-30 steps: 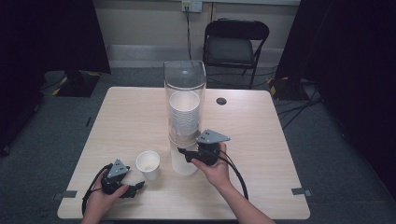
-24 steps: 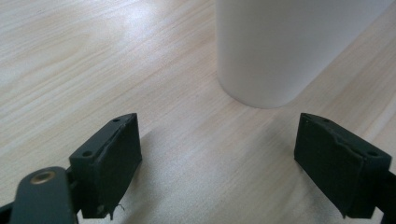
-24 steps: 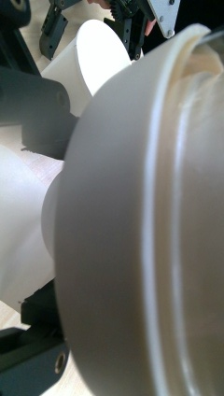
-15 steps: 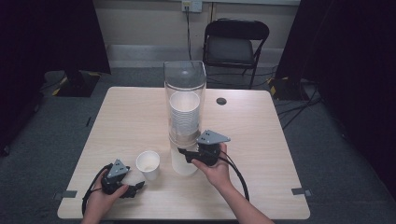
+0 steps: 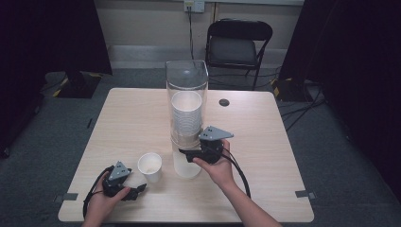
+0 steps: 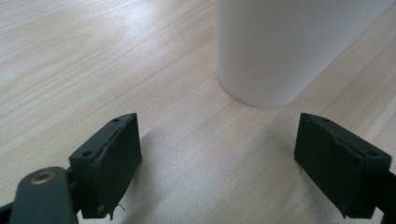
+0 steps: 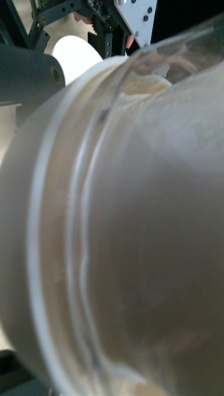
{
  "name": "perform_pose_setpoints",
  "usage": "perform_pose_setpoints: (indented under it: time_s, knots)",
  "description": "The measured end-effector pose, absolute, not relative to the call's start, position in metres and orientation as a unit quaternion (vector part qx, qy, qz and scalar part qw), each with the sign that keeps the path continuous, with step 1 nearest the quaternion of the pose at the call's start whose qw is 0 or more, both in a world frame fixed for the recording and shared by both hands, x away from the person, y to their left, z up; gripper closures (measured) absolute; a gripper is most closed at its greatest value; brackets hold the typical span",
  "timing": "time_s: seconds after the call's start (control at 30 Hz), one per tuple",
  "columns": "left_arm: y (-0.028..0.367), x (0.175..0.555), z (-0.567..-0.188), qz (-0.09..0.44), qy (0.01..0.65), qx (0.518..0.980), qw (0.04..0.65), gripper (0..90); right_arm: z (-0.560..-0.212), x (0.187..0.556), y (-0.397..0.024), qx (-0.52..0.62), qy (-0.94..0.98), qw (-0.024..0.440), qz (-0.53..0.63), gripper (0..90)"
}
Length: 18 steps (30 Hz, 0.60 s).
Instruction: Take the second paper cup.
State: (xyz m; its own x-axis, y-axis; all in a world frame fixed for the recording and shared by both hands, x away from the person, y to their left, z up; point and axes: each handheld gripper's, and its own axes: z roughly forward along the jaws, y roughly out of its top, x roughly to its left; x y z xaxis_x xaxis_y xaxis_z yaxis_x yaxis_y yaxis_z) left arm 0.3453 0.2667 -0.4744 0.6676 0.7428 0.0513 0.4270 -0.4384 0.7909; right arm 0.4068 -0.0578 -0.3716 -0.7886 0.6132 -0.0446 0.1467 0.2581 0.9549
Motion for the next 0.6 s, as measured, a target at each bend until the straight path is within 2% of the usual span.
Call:
perform_pose_setpoints:
  time_s: [0.07,0.6]
  knots:
    - [0.267,0.345,-0.474,0.201,0.355,0.824,0.394,14.2,-0.373,0.407,-0.057,0.245,0.767,0.218,0.551,32.5]
    - [0.267,0.345,-0.475,0.201,0.355,0.824,0.393,14.2,-0.383,0.409,-0.062,0.221,0.777,0.23,0.542,35.3]
